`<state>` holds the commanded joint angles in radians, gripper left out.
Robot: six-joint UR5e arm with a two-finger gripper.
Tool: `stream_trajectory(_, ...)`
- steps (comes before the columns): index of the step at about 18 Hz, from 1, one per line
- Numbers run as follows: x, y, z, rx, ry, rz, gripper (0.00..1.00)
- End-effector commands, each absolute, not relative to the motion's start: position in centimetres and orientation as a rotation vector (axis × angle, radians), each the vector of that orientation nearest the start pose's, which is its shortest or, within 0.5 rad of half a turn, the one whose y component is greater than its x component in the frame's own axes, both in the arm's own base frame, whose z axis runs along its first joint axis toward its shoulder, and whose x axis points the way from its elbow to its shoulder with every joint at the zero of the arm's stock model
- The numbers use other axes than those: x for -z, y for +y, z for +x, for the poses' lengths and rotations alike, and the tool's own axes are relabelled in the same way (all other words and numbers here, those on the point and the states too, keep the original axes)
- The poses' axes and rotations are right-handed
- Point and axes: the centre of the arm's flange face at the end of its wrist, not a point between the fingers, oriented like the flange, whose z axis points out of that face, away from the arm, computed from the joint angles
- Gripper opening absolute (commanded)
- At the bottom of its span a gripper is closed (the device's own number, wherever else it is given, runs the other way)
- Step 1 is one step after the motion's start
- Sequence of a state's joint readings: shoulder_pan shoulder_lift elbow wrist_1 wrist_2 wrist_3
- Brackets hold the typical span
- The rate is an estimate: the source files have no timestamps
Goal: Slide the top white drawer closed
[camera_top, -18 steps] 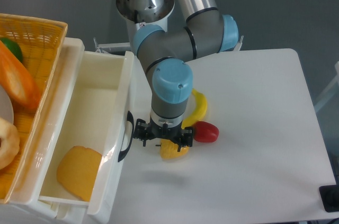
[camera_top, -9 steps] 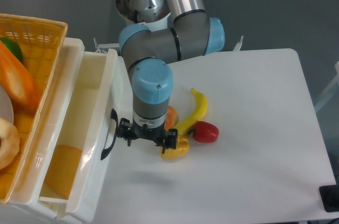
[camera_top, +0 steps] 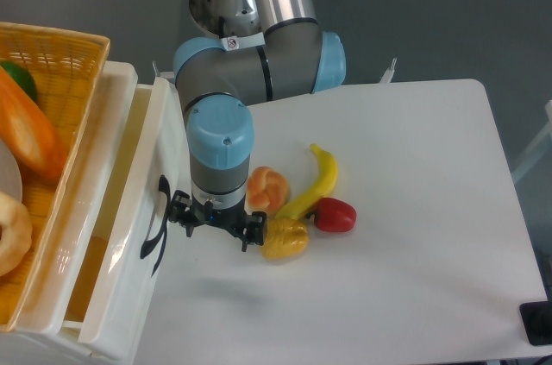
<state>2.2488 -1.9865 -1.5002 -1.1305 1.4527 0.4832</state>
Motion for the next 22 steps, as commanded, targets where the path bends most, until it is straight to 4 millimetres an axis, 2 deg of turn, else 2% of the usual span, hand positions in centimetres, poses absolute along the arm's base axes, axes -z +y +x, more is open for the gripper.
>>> stream_trajectory(22, -32.9, 60.3, -27.8, 0.073, -0.224, -2.99, 1.0)
